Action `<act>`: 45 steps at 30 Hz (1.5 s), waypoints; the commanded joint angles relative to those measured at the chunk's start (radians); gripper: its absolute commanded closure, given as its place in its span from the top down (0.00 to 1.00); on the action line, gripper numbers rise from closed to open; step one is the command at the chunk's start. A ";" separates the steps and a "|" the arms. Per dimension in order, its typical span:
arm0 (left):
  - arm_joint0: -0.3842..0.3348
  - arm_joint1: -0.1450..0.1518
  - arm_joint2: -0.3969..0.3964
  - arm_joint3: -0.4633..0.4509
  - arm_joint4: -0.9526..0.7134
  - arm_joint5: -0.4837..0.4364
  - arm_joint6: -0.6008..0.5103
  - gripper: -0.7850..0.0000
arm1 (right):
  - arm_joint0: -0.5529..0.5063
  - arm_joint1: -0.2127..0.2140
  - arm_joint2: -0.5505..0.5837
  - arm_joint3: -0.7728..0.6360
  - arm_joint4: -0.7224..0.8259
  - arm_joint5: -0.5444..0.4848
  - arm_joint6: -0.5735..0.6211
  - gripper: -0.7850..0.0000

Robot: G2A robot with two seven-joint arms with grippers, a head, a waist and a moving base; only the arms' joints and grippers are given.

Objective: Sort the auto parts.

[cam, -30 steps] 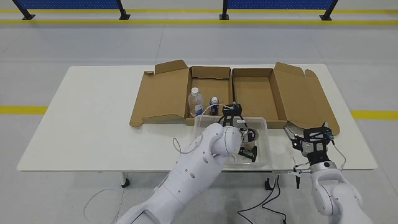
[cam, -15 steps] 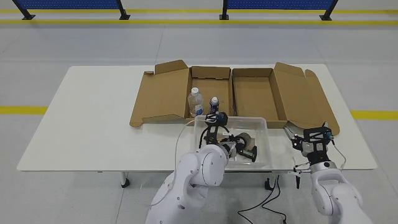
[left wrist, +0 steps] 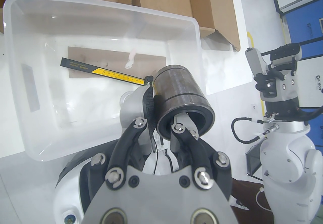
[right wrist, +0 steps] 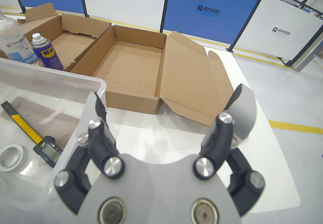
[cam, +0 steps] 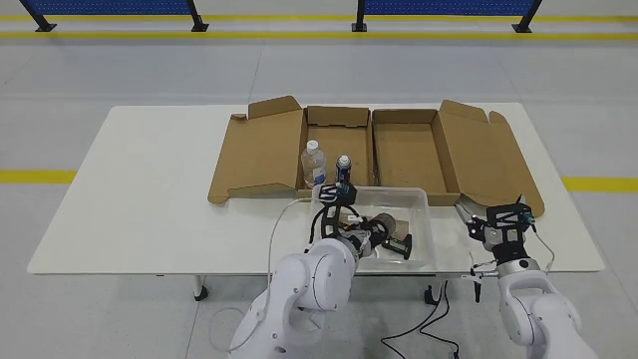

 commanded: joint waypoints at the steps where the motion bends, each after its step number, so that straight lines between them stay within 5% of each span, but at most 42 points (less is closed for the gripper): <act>1: -0.022 0.000 -0.006 0.011 -0.001 -0.004 0.001 0.00 | 0.000 0.000 0.000 0.000 0.000 0.000 0.000 1.00; 7: -0.116 -0.005 -0.040 0.062 -0.031 -0.004 0.012 0.00 | 0.000 0.000 0.000 0.000 0.000 0.000 0.000 1.00; 27: -0.531 -0.052 -0.027 0.584 -0.147 0.036 0.016 0.00 | 0.000 0.000 0.000 0.000 0.000 0.000 0.000 1.00; 45: -0.732 -0.104 0.002 0.988 -0.286 0.028 0.100 0.00 | 0.000 0.000 0.000 0.000 0.000 0.000 0.000 1.00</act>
